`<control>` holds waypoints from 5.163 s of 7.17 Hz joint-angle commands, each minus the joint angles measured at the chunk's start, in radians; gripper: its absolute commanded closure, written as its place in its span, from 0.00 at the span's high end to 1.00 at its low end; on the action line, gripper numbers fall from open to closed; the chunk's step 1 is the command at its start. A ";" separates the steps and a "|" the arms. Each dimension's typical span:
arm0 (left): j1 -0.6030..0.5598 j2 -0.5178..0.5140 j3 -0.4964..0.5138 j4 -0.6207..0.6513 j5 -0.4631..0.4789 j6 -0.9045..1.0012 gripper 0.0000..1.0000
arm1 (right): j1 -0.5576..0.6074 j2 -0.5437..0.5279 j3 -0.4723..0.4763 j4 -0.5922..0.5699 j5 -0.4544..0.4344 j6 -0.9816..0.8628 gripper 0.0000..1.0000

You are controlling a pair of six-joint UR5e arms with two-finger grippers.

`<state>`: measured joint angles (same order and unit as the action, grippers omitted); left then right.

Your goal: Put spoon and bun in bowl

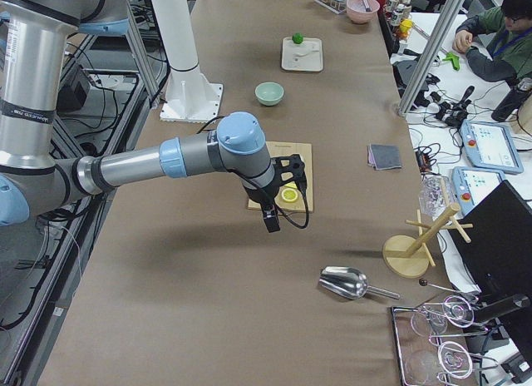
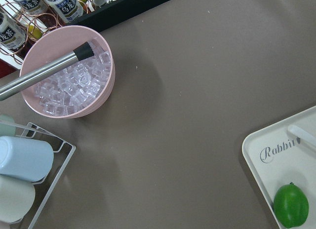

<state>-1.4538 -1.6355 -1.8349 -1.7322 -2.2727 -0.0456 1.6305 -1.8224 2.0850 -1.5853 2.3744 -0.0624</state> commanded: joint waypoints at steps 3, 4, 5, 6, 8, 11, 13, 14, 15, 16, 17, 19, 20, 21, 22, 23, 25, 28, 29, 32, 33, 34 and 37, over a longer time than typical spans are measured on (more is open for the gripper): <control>0.237 -0.007 0.066 -0.226 0.010 -0.629 0.98 | -0.353 0.150 -0.002 0.092 -0.099 0.625 1.00; 0.286 -0.030 0.095 -0.268 0.015 -0.746 0.98 | -0.426 0.162 -0.003 0.147 -0.151 0.754 1.00; 0.337 -0.050 0.115 -0.295 0.081 -0.833 0.98 | -0.499 0.199 -0.003 0.159 -0.206 0.888 0.98; 0.407 -0.073 0.143 -0.325 0.138 -0.903 0.98 | -0.573 0.234 -0.002 0.159 -0.278 1.003 0.98; 0.456 -0.131 0.241 -0.406 0.179 -1.029 0.95 | -0.655 0.271 -0.002 0.159 -0.360 1.114 0.98; 0.538 -0.179 0.307 -0.452 0.267 -1.187 0.89 | -0.667 0.276 -0.002 0.159 -0.385 1.118 0.98; 0.572 -0.175 0.341 -0.521 0.295 -1.241 0.84 | -0.672 0.276 0.000 0.159 -0.391 1.118 0.98; 0.573 -0.167 0.371 -0.579 0.297 -1.261 0.81 | -0.675 0.276 0.000 0.159 -0.394 1.118 0.98; 0.588 -0.165 0.406 -0.627 0.326 -1.267 0.78 | -0.676 0.276 0.000 0.159 -0.400 1.118 0.98; 0.598 -0.167 0.411 -0.657 0.337 -1.301 0.68 | -0.676 0.276 0.001 0.159 -0.402 1.118 0.98; 0.598 -0.173 0.408 -0.658 0.337 -1.316 0.57 | -0.676 0.276 0.001 0.159 -0.402 1.118 0.98; 0.599 -0.172 0.407 -0.659 0.338 -1.312 0.11 | -0.676 0.276 0.001 0.159 -0.402 1.118 0.98; 0.599 -0.165 0.401 -0.659 0.338 -1.312 0.00 | -0.678 0.276 0.003 0.159 -0.402 1.118 0.98; 0.599 -0.165 0.392 -0.659 0.337 -1.314 0.00 | -0.678 0.275 0.003 0.159 -0.403 1.118 0.99; 0.598 -0.164 0.337 -0.650 0.326 -1.320 0.00 | -0.678 0.275 0.003 0.159 -0.403 1.118 0.99; 0.598 -0.164 0.289 -0.646 0.287 -1.361 0.00 | -0.679 0.275 0.003 0.159 -0.403 1.118 0.99; 0.627 -0.194 0.183 -0.650 0.271 -1.595 0.00 | -0.679 0.275 0.003 0.159 -0.402 1.118 0.99; 0.867 -0.282 0.094 -0.642 0.457 -1.796 0.00 | -0.679 0.275 0.003 0.159 -0.402 1.118 0.99; 0.942 -0.312 0.098 -0.629 0.535 -1.798 0.00 | -0.679 0.275 0.003 0.159 -0.402 1.118 0.99; 1.047 -0.357 0.098 -0.604 0.633 -1.812 0.00 | -0.679 0.276 0.004 0.159 -0.402 1.118 0.99; 1.050 -0.357 0.100 -0.603 0.634 -1.812 0.00 | -0.679 0.275 0.003 0.159 -0.403 1.118 0.99; 1.050 -0.357 0.100 -0.603 0.634 -1.806 0.14 | -0.679 0.275 0.004 0.159 -0.402 1.119 0.99; 1.075 -0.353 0.097 -0.603 0.644 -1.763 0.98 | -0.679 0.275 0.004 0.159 -0.400 1.118 1.00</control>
<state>-0.3889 -1.9892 -1.7360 -2.3351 -1.6350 -1.8355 0.9511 -1.5477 2.0892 -1.4266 1.9730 1.0565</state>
